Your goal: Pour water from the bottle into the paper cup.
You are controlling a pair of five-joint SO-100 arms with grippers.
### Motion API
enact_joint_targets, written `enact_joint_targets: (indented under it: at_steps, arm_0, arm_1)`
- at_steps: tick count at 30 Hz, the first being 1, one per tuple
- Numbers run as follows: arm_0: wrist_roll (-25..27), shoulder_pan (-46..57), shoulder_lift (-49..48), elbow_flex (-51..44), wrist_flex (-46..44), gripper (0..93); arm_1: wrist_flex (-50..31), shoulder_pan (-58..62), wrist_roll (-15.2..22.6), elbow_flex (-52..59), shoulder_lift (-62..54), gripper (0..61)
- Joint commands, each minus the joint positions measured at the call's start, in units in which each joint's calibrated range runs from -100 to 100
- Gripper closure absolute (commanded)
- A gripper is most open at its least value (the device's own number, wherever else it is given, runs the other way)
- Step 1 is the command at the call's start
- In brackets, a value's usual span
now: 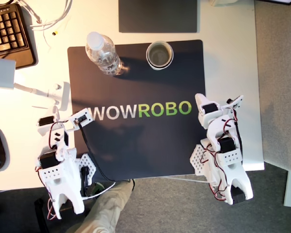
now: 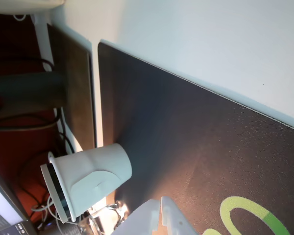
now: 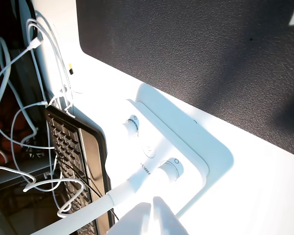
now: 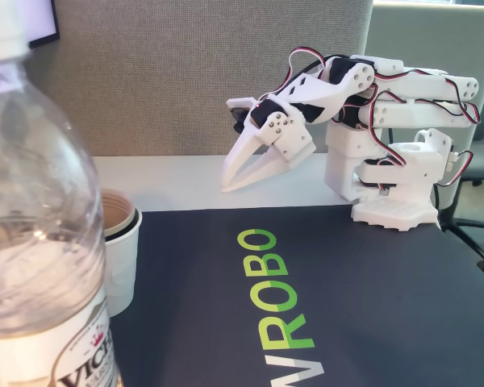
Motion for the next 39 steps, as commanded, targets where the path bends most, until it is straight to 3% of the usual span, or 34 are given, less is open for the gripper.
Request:
enact_joint_targets:
  at_steps: [1,32,34,39]
  arm_0:
    - [-0.39,-0.3,-0.87,-0.64,0.37,92.7]
    - [-0.39,-0.3,-0.87,-0.64,0.37,92.7]
    - [-0.34,-0.3,-0.87,-0.64,0.37,91.1]
    - [-0.1,-0.82,-0.87,-0.64,0.37,92.7]
  arm_1:
    - [0.17,-0.78,-0.39,0.99,-0.48,61.1]
    - [0.17,-0.78,-0.39,0.99,-0.48,61.1]
    - [0.17,-0.78,-0.39,0.99,-0.48,59.0]
    - [0.17,-0.78,-0.39,0.99,-0.48,60.9]
